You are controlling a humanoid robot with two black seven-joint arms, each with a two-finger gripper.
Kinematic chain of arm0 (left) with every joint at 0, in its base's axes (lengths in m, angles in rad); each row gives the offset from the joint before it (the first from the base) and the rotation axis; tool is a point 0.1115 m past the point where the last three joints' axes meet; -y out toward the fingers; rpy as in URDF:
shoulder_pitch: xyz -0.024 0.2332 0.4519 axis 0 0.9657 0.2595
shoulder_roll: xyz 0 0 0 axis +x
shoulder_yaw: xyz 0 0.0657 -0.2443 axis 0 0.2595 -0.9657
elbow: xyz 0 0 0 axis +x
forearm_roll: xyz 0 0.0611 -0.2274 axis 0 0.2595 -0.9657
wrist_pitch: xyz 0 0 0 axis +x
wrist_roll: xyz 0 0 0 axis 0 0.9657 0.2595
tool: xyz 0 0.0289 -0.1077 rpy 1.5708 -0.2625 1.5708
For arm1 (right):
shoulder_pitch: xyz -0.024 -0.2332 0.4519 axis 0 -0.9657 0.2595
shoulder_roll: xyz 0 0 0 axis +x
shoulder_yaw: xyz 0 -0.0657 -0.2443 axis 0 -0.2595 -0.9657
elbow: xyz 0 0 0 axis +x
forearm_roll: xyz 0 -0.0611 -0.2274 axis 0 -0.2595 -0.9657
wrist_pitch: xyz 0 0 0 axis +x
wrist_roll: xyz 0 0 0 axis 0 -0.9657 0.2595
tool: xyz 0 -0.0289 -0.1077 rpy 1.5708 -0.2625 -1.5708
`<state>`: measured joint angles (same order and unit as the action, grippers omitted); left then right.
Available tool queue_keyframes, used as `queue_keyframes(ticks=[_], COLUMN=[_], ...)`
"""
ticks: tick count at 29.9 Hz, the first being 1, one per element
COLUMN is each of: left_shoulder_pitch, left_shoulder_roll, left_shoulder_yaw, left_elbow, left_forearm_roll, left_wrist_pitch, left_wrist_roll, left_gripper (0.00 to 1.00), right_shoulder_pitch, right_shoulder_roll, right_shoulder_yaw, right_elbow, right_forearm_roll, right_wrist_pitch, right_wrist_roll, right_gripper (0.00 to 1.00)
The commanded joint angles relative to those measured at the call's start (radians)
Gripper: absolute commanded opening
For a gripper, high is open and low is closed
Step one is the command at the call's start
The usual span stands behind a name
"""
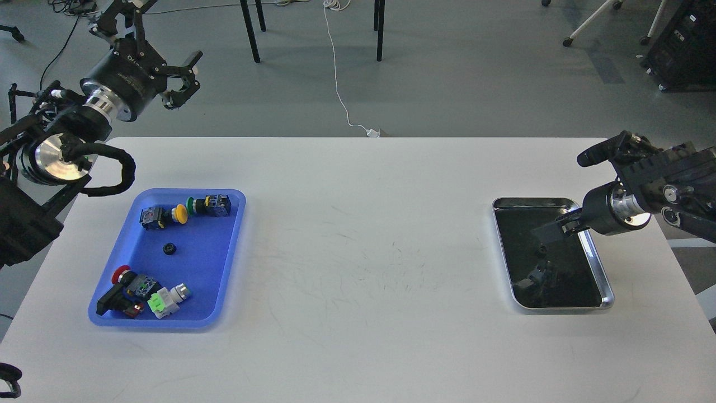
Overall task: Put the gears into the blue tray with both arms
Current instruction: 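Grasp a second black ring in the metal tray with the right gripper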
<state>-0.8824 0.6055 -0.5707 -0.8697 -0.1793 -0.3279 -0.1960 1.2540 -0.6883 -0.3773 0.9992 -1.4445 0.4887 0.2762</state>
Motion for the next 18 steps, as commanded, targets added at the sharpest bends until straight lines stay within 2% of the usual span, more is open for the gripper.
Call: queue_keyframes(ticks=[1, 6, 10, 18], left_shoulder_pitch=[0.005, 0.005, 0.006, 0.006], left_shoulder_roll=[0.000, 0.010, 0.010, 0.010], left_shoulder_yaw=[-0.009, -0.009, -0.009, -0.011], left_elbow=[0.000, 0.000, 0.000, 0.000], left_forearm_roll=[0.001, 0.001, 0.001, 0.001], left_wrist_pitch=[0.000, -0.005, -0.034, -0.034], left_wrist_roll=[0.003, 0.006, 0.006, 0.007], left_gripper=[0.98, 0.98, 0.98, 0.98], right_shoulder_pitch=[-0.037, -0.061, -0.061, -0.084], right_shoulder_roll=[0.023, 0.053, 0.073, 0.093], right_shoulder_yaw=[0.000, 0.000, 0.000, 0.000], right_elbow=[-0.025, -0.057, -0.068, -0.088], right_forearm_roll=[-0.022, -0.030, -0.027, -0.030], right_wrist_pitch=[0.000, 0.000, 0.000, 0.000], right_wrist_roll=[-0.003, -0.003, -0.005, -0.006], right_gripper=[0.82, 0.66, 0.64, 0.55])
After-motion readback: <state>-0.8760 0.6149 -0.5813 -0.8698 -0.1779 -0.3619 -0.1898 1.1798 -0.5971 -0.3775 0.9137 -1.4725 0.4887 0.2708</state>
